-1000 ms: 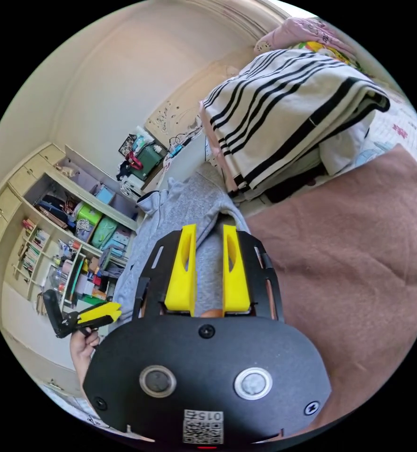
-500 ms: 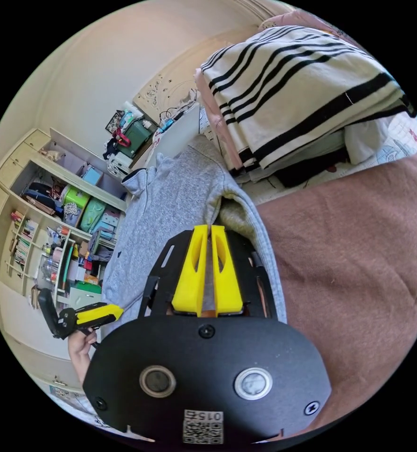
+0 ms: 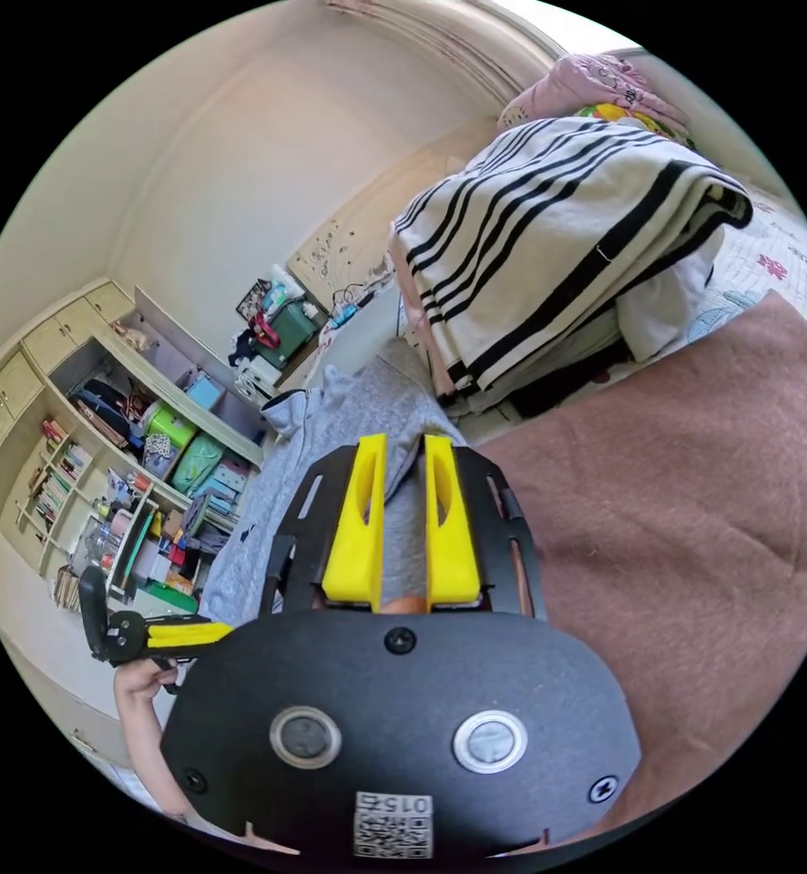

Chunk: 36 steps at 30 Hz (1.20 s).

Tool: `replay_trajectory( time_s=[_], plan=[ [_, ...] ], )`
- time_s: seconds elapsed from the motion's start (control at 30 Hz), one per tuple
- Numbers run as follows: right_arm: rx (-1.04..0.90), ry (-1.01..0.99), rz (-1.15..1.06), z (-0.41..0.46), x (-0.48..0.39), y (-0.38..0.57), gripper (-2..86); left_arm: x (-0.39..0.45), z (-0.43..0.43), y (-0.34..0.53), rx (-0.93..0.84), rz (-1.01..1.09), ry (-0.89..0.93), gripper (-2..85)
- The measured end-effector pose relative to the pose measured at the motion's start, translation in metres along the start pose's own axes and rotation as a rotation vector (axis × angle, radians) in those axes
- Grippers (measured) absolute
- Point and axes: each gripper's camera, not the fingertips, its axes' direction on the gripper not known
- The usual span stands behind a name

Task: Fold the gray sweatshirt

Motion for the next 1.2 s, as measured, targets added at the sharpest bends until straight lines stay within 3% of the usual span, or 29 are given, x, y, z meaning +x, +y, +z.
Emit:
replay_trajectory(
  time_s=[0.17,0.53,0.73,0.83,0.9,1.03,1.17,1.2],
  plan=[
    [-0.066,0.145,0.017,0.014,-0.024,-0.001,0.4,-0.002,-0.017,0.002,-0.005,0.012,-0.021,-0.3],
    [-0.153,0.382,-0.043,0.044,-0.1,-0.001,-0.6,-0.033,-0.065,0.013,0.009,-0.002,0.007,-0.2],
    [0.115,0.39,-0.203,-0.015,-0.193,0.01,-0.4,-0.064,-0.1,0.017,0.013,-0.036,0.055,0.1],
    [0.165,0.21,-0.428,-0.025,-0.272,0.039,-0.2,-0.084,-0.124,0.023,0.041,-0.054,0.077,0.5],
    [0.093,0.08,-0.509,-0.01,-0.315,0.055,0.0,-0.099,-0.148,0.031,0.098,-0.098,0.07,0.8],
    [-0.191,-0.195,-0.697,0.053,-0.406,0.093,-0.1,-0.153,-0.229,0.077,0.391,-0.327,0.058,2.3],
    [-0.371,-0.183,-0.896,0.109,-0.483,0.146,-0.4,-0.245,-0.289,0.183,0.863,-0.699,0.156,5.1],
    [-0.386,-0.17,-0.924,0.116,-0.491,0.153,-0.4,-0.262,-0.291,0.198,0.896,-0.747,0.171,5.5]
  ],
)
